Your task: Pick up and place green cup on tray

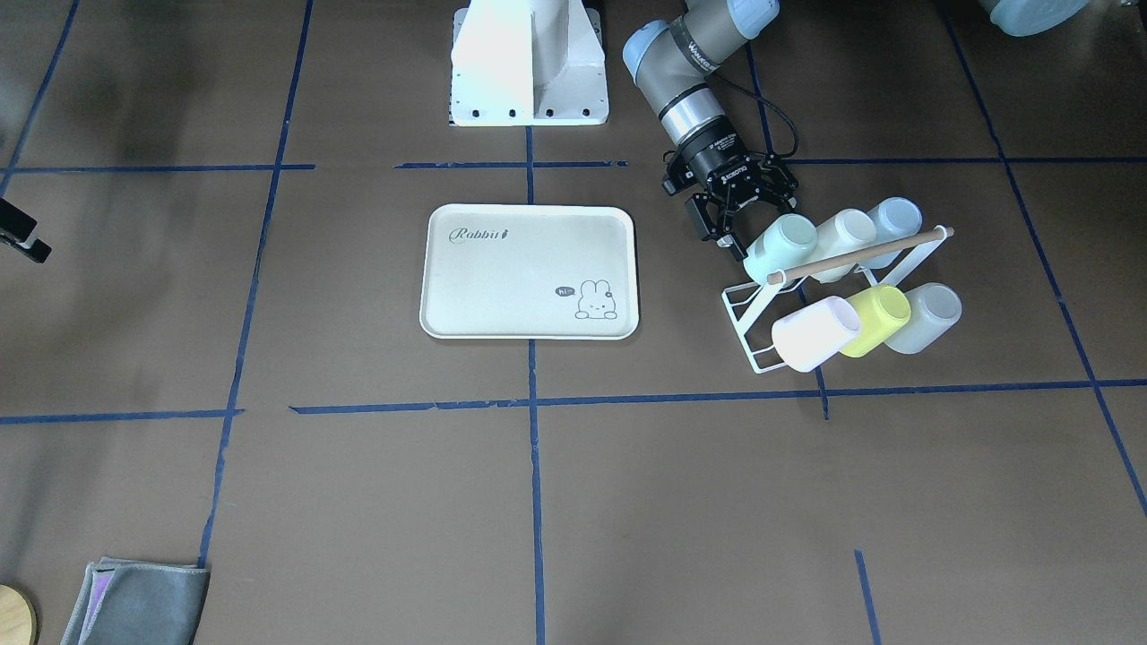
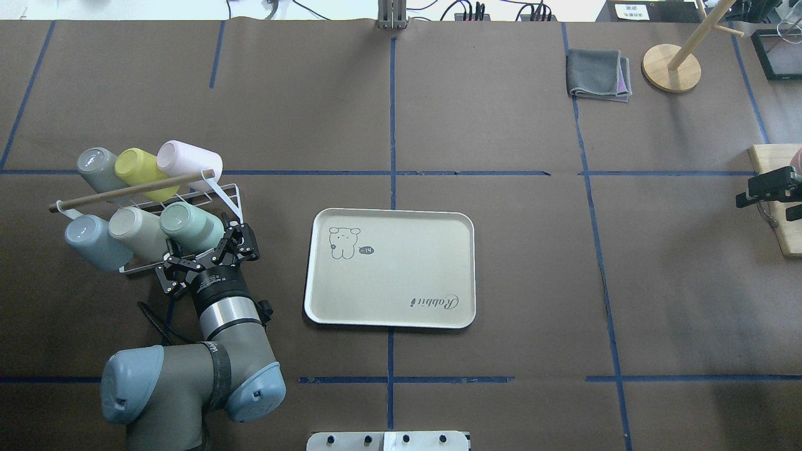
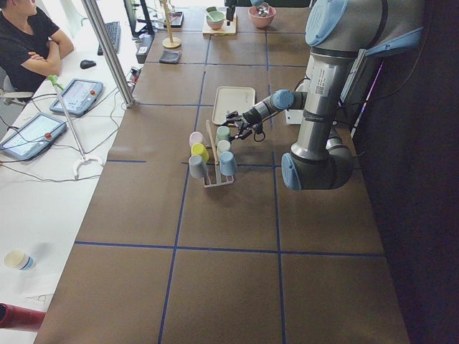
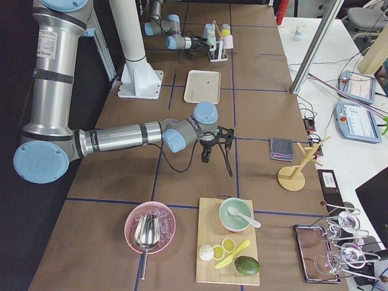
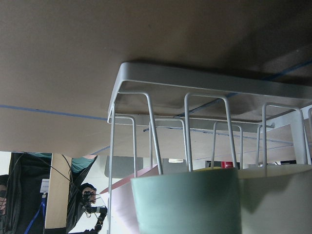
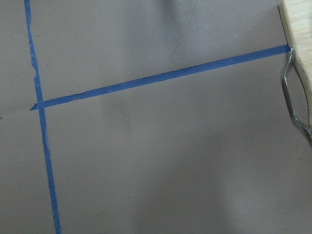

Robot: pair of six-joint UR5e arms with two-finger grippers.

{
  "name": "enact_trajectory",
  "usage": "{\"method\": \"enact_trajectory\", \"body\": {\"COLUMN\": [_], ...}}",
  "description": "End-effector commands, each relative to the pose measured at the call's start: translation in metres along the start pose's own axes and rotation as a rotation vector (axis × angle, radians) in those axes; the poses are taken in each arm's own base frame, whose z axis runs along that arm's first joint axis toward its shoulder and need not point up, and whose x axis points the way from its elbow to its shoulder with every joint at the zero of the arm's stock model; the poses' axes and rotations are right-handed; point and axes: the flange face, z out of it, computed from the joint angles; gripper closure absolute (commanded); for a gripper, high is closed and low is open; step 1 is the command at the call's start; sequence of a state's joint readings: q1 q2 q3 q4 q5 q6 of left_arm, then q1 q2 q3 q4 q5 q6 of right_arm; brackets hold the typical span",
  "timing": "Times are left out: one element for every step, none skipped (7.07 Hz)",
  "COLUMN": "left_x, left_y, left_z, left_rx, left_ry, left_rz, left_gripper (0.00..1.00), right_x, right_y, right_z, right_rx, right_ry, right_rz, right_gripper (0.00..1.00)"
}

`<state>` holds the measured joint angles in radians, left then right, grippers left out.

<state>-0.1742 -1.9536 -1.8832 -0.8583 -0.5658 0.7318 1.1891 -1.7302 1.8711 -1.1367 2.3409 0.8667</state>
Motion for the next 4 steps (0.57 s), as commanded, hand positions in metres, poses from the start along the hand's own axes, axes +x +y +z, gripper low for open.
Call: {"method": "enact_trajectory", "body": {"left_x": [0.003, 0.004, 0.005, 0.006], "left_y": [-0.007, -0.009, -0.011, -0.013], "left_z": [0.015, 0.016, 0.023, 0.026], "left_rx": [-0.026, -0.028, -0.038, -0.043], "left_ry": [0.019, 0.021, 0.03, 0.035], "left_rz": [-0.01, -0.015, -0.009, -0.006], "left_gripper": [0.0, 0.0, 0.0, 0.0], "right_x": [0.0, 0.0, 0.001, 0.0], "right_y": [0.0, 0.001, 0.001, 0.001], "right_z": [-0.001, -0.001, -0.001, -0.002], "right_rx": [0.001, 0.002, 0.001, 0.003], "right_ry": [0.0, -0.001, 0.0, -0.002], "right_rz": [0.001, 0.0, 0.001, -0.002], "right_gripper": [0.01, 0.01, 0.01, 0.01]}}
